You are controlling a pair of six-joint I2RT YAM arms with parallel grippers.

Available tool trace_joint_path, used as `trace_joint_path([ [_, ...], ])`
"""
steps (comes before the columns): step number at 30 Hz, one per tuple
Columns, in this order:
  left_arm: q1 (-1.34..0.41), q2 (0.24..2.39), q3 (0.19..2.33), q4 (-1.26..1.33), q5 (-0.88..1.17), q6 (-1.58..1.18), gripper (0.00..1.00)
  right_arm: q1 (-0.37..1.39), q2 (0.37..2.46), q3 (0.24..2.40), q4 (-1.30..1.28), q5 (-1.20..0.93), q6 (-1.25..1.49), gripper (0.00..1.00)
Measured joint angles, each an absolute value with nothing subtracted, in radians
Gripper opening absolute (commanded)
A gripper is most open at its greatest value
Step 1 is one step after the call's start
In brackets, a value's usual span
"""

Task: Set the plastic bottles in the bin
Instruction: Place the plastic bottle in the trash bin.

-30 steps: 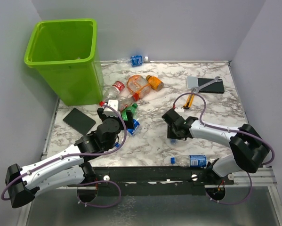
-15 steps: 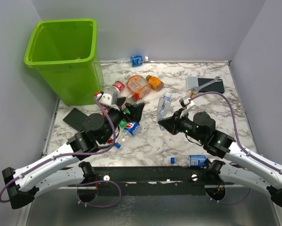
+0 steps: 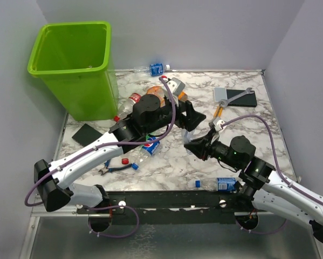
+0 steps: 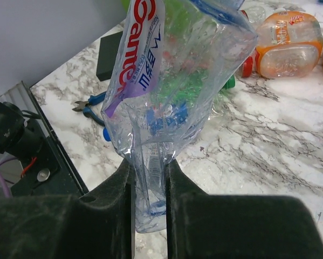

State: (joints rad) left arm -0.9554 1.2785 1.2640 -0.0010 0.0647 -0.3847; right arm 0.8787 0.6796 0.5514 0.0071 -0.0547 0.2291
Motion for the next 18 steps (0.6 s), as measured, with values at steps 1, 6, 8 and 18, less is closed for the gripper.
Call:
trace_joint_path([
  [1, -0.955, 1.294, 1.272, -0.014, 0.075, -0.385, 0.64, 0.879, 0.679, 0.551, 0.007, -0.056, 0.225, 0.00],
  [6, -0.936, 1.338, 1.285, -0.070, 0.076, -0.383, 0.47, 0.878, 0.680, 0.549, -0.018, -0.062, 0.216, 0.00],
  [8, -0.933, 1.338, 1.287, -0.081, 0.065, -0.381, 0.51, 0.878, 0.680, 0.549, -0.020, -0.062, 0.216, 0.00],
  [18, -0.945, 1.364, 1.301, -0.170, 0.060, -0.376, 0.61, 0.878, 0.678, 0.549, -0.012, -0.066, 0.207, 0.00],
])
